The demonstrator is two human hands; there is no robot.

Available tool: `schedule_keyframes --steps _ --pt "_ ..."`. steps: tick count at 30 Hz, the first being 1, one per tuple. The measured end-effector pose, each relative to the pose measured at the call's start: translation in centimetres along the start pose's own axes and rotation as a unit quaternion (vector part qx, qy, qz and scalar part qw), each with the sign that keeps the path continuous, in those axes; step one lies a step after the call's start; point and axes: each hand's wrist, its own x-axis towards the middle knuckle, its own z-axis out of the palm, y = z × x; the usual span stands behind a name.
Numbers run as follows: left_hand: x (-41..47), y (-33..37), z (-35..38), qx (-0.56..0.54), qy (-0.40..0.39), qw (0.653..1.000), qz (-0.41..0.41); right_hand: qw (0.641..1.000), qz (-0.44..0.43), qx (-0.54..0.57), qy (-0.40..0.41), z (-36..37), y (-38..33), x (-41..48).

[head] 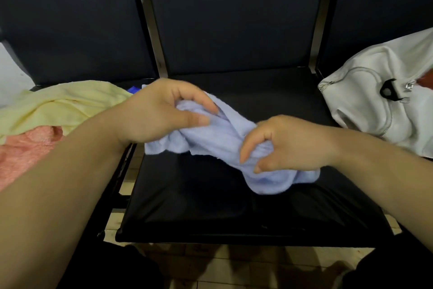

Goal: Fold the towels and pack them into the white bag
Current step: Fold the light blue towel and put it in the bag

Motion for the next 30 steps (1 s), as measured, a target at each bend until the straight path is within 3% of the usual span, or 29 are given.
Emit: schedule_keyframes --steps 3,6,8,11,15,18,21,24,27,30 --pt "-0.5 0.7 1.1 0.053 -0.135 0.989 -0.021 0.996 0.024 -0.054 0.062 -1.3 0.4 0.2" --pt "-0.3 0.5 2.6 0.13 -0.237 0.96 -0.08 0.991 -0.002 0.096 0.094 -3.0 0.5 -0.4" --pt "0.0 0.0 2.5 0.117 -0.188 0.972 -0.081 0.976 -0.037 0.201 0.069 -3.2 0.0 -0.9" --pt "0.7 -1.5 1.5 0.066 -0.078 0.993 -0.062 0.962 -0.062 0.262 0.056 -1.9 -0.5 -1.0" --pt "1.0 -1.4 0.8 -0.045 -0.019 0.999 -0.019 0.966 -0.065 0.241 0.067 -0.7 -0.9 -0.7" --pt "0.8 -0.9 0.0 -0.112 -0.029 0.993 0.012 0.99 -0.044 0.132 0.022 -0.7 -0.9 -0.5" --pt "0.3 -0.1 0.3 -0.005 -0.117 0.993 -0.032 0.998 -0.018 0.014 0.057 -1.8 -0.9 -0.3" --pt "-0.1 0.1 1.4 0.042 -0.21 0.969 -0.126 0.99 -0.035 0.043 0.133 -3.0 -0.7 -0.5" --pt "0.2 0.0 1.5 0.063 -0.118 0.988 -0.082 0.976 -0.083 0.147 0.138 -3.3 -0.9 -1.0" --pt "0.7 -0.1 0.8 0.044 -0.017 0.999 -0.009 0.973 -0.111 0.176 0.098 -2.7 -1.4 -1.5"
